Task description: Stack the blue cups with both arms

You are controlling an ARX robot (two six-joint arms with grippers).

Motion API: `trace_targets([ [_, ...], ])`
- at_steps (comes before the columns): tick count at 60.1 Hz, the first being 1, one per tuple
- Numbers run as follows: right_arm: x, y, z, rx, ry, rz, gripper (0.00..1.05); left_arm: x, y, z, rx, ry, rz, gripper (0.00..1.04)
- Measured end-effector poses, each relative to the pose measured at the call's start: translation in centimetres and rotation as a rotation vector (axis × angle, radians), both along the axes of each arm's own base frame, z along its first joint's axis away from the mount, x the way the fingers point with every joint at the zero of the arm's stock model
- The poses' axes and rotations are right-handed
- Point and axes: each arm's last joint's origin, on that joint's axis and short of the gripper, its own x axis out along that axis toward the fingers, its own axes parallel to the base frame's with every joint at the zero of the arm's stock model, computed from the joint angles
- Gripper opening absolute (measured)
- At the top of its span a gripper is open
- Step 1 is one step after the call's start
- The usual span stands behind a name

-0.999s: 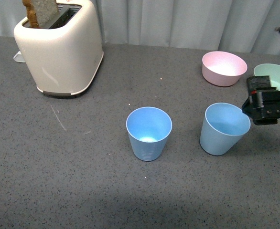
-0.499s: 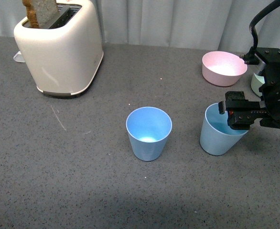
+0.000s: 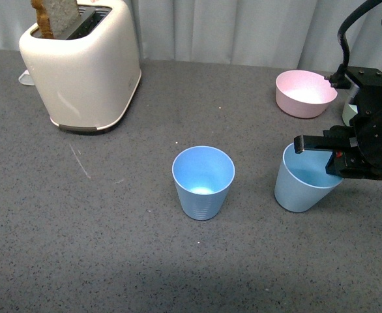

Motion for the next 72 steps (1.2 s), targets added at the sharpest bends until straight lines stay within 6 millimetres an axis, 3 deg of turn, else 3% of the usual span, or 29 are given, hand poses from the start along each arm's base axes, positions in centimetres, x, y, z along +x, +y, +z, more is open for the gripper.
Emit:
trace_targets([
  [13, -0.1, 0.4, 1.5, 0.079, 0.0, 0.001, 0.01, 0.0, 0.0, 0.0, 0.0, 0.0, 0.0, 0.98],
  [21, -0.1, 1.5, 4.5, 0.175, -0.042, 0.045, 0.01, 0.0, 0.0, 0.0, 0.0, 0.0, 0.0, 0.98],
  [28, -0.4, 3.4, 7.6, 0.248, -0.099, 0.118, 0.01, 0.0, 0.0, 0.0, 0.0, 0.0, 0.0, 0.98],
  [32, -0.8, 4.6, 8.4, 0.274, -0.105, 0.156, 0.01, 0.0, 0.0, 0.0, 0.0, 0.0, 0.0, 0.98],
  [43, -2.0, 7.6, 8.2, 0.29, -0.078, 0.242, 0.01, 0.0, 0.0, 0.0, 0.0, 0.0, 0.0, 0.98],
  [66, -2.3, 8.6, 7.4, 0.276, -0.047, 0.244, 0.01, 0.0, 0.0, 0.0, 0.0, 0.0, 0.0, 0.98],
  [72, -2.3, 8.5, 7.3, 0.283, -0.039, 0.24, 0.16, 0.0, 0.0, 0.0, 0.0, 0.0, 0.0, 0.98],
])
